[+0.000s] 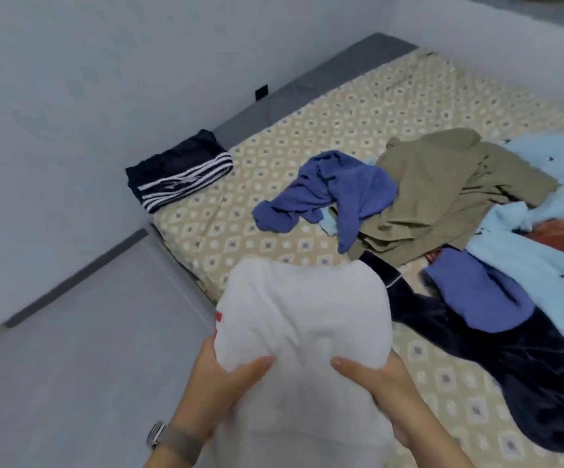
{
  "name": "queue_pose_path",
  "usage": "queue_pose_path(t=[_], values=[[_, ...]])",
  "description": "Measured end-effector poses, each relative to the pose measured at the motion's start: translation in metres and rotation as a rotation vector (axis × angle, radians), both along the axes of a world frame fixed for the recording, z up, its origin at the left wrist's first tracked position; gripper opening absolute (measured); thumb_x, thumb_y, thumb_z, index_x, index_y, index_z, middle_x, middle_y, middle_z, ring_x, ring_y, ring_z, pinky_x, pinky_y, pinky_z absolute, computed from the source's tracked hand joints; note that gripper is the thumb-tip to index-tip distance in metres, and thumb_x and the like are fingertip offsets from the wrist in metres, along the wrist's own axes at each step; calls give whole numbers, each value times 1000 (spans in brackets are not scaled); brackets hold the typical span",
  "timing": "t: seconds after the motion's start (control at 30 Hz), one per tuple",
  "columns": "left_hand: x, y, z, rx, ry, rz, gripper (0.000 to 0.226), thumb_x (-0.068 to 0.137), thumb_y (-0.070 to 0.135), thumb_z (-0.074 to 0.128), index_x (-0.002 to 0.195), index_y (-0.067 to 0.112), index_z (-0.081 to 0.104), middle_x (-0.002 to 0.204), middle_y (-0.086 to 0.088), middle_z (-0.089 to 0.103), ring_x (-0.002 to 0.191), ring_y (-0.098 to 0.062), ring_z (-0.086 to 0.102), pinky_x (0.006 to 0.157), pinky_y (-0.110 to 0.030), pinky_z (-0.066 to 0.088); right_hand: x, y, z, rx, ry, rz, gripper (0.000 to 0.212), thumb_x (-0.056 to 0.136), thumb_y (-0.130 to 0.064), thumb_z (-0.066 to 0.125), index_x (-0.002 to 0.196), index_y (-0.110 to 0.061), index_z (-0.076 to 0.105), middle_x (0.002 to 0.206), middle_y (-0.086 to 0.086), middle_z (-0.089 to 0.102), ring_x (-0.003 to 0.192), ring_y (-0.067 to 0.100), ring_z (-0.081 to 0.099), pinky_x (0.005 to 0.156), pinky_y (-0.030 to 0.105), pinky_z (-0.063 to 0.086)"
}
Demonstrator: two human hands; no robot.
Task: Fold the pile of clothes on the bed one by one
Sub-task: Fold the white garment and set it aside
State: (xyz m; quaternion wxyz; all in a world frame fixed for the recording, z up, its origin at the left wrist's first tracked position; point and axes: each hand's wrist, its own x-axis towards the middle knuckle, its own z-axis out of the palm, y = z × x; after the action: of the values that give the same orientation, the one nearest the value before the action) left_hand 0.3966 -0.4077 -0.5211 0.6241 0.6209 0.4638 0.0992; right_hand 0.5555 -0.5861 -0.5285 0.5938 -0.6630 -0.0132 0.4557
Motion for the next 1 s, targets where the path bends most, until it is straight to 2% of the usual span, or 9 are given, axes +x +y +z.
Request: queue_pose_path(t=[0.07,0.2,0.27,0.37,0.43,0.63,0.73,0.9,1.0], values=[[-14,40,13,18,-18,25,57,62,12,90,103,28,55,105,10,68,79,5,64,59,-17,50,-8,42,9,44,27,38,90,33,-34,92,116,-12,65,103,6,75,96,24,72,84,41,57],[-20,105,34,11,-99,25,59,69,9,83,106,39,50,94,41,63,87,24,56,67,-2,45,-21,109,16,80,38,-2,109,17,-48,98,114,-10,67,104,9,74,100,27,70,93,49,53],[-14,131,40,12,-119,25,63,60,31,90,109,39,50,100,36,65,91,24,55,68,0,43,-15,135,14,77,37,-28,111,12,-48,97,112,-10,68,103,8,75,100,27,70,93,49,53],[4,174,38,14,-118,47,88,33,48,91,111,37,53,108,24,64,97,16,60,71,-4,46,8,174,9,45,22,-41,112,-1,-54,93,100,-12,69,92,2,77,86,15,73,68,24,58],[25,202,37,-3,-135,34,82,42,36,93,113,38,52,107,27,64,96,16,60,71,-4,47,28,200,5,42,20,-41,114,-4,-55,92,99,-13,69,89,-2,77,81,9,72,62,15,54],[78,295,28,-101,-123,26,88,41,32,90,122,23,56,111,1,72,99,-10,69,75,-23,56,78,292,0,77,31,-38,120,6,-46,98,115,-8,66,106,3,75,105,22,67,100,43,47],[100,346,24,-155,-109,19,83,48,27,90,124,22,56,109,-1,73,100,-19,70,80,-36,58,98,341,-7,77,68,-44,111,17,-31,98,120,-6,64,98,0,75,97,21,68,93,39,49],[128,441,15,-193,-63,-9,82,42,32,89,117,29,56,104,3,73,93,-18,71,74,-34,59,116,433,-17,93,135,-98,120,12,-45,98,122,-18,61,112,1,73,103,25,68,94,43,51],[145,500,2,-208,-16,-27,88,38,41,92,117,31,56,108,4,72,96,-17,70,77,-36,59,124,488,-29,88,145,-155,114,16,-44,99,120,-12,63,107,4,74,96,24,71,81,38,57]])
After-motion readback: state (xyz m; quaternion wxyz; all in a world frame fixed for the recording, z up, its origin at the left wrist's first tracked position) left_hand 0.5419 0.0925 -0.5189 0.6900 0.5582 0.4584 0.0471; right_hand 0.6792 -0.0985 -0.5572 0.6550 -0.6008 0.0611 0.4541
